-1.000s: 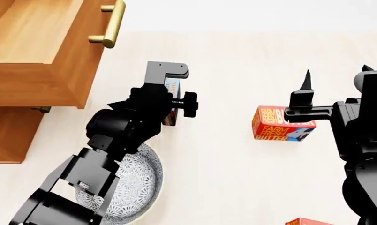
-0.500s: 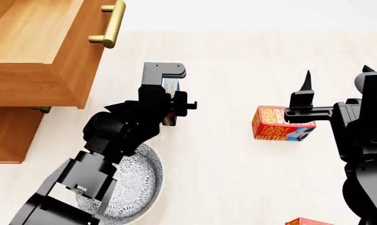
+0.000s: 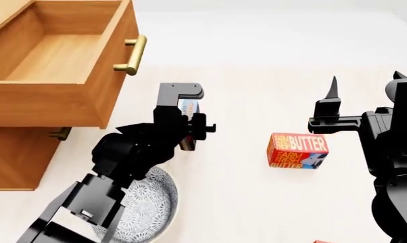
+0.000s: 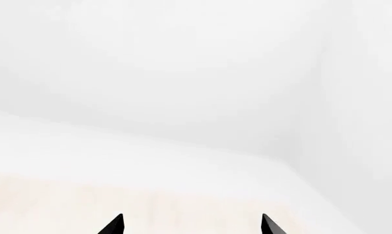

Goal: Put the chocolate pudding in the top drawer of the cabinet and close it.

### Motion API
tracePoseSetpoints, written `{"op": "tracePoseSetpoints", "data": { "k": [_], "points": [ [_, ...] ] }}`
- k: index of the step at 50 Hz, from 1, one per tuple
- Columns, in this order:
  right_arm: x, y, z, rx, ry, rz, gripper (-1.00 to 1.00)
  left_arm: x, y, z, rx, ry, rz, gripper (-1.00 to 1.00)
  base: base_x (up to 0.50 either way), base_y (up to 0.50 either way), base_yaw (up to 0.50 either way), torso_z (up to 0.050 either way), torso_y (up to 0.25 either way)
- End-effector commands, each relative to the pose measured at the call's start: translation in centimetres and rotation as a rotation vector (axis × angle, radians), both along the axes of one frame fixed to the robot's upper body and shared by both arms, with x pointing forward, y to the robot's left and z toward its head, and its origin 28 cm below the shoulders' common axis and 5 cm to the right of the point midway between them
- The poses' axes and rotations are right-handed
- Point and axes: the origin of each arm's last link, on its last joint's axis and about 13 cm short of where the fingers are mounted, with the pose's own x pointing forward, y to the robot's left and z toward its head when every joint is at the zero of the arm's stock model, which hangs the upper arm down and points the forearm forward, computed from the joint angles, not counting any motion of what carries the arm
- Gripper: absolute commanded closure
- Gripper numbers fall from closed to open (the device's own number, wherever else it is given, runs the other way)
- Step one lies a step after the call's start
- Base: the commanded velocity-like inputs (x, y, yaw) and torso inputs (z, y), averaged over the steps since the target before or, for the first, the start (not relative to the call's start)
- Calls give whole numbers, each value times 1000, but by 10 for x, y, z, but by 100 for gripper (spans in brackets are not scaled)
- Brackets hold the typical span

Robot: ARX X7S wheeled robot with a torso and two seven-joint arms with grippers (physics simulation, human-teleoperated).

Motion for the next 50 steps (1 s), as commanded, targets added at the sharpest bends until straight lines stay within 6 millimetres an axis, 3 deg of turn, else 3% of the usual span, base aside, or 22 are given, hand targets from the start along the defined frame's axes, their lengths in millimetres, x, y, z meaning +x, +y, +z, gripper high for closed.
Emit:
{"op": "tracePoseSetpoints", "data": {
  "k": [1, 15, 26, 39, 50],
  "points": [
    [0, 1, 0, -2, 1, 1, -100, -4, -1, 0, -15, 4, -16, 100, 0, 0, 0, -14, 250],
    [0, 1, 1, 1, -3, 1, -100, -24, -9, 14, -5, -69, -116, 100, 1, 0, 0, -14, 250],
    [-3, 0, 2, 1, -8, -1, -100, -49, -16, 44, -10, -165, -204, 100, 1, 0, 0, -14, 250],
    [-8, 0, 6, 1, -22, -2, -100, -85, -10, 127, -63, -400, -255, 100, 0, 0, 0, -9, 148],
    [-12, 0, 10, 2, -35, 1, -100, -96, 11, 201, -39, -585, -139, 100, 0, 0, 0, 0, 0]
  ]
}}
